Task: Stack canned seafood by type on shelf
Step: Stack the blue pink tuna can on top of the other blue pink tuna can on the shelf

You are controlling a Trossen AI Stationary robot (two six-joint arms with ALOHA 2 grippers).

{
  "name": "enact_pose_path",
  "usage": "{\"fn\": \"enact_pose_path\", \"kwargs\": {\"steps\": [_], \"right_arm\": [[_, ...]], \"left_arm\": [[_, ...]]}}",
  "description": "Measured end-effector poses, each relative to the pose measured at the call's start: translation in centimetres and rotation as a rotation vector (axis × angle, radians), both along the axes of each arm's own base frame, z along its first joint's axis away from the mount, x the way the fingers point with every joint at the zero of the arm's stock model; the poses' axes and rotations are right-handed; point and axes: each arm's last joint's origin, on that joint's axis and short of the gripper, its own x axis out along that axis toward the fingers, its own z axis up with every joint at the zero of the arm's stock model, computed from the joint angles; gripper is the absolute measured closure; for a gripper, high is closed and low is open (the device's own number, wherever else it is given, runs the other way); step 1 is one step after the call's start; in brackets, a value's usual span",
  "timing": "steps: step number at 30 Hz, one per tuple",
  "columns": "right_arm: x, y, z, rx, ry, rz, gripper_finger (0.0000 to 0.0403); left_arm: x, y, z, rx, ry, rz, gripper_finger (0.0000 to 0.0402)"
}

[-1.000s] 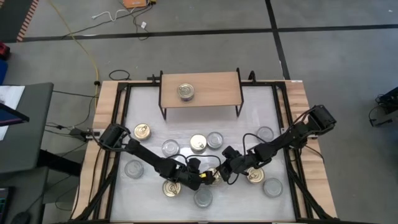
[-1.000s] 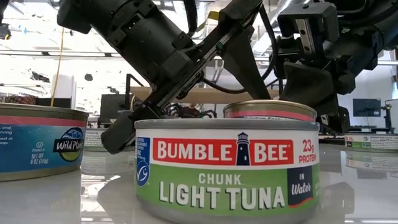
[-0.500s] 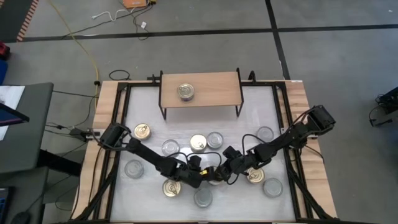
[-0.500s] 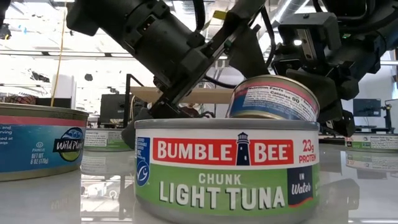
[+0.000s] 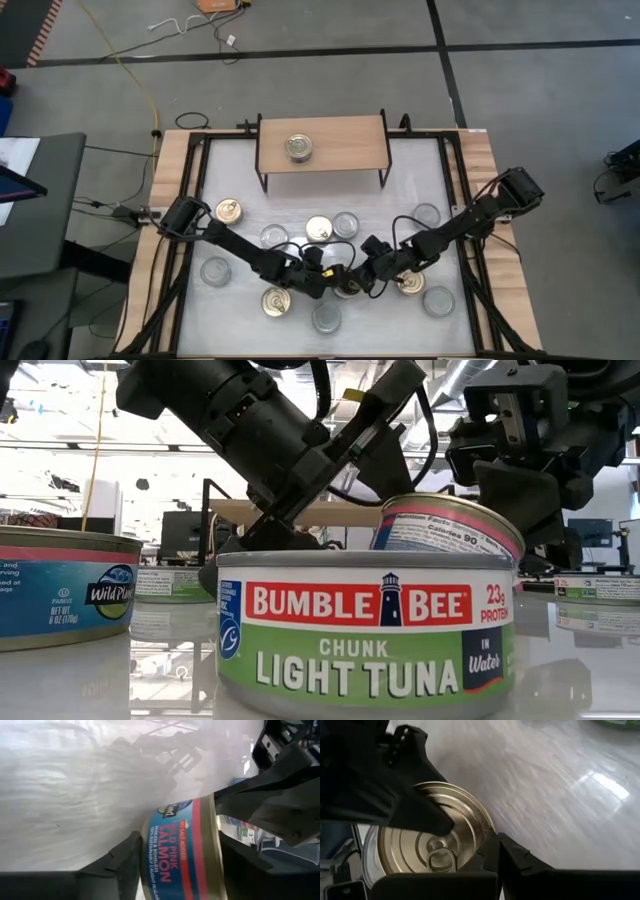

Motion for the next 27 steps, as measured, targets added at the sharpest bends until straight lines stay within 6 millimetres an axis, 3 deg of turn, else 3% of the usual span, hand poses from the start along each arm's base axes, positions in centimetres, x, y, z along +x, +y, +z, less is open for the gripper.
{"fn": "enact_pose_path", "kwargs": {"steps": [9, 18, 23, 27], "right_arm": [[-1.2, -0.6, 1.9, -0.063, 0.02, 0.05, 0.0359], [-4.6, -1.6, 4.0, -0.129, 0.15, 0.051, 0.0321], [-6.7, -1.7, 4.5, -0.156, 0.251, 0.052, 0.032], [-7.4, -1.4, 4.6, -0.175, 0.263, 0.049, 0.0321]], "left_arm": [[0.1, 0.0, 0.1, 0.03, -0.011, -0.034, 0.0213], [0.2, 0.1, 0.9, 0.098, -0.05, -0.043, 0.0214], [-0.1, 0.9, 4.2, 0.148, -0.12, -0.029, 0.0214], [-0.7, 2.7, 7.5, 0.221, -0.148, -0.024, 0.0214]]}}
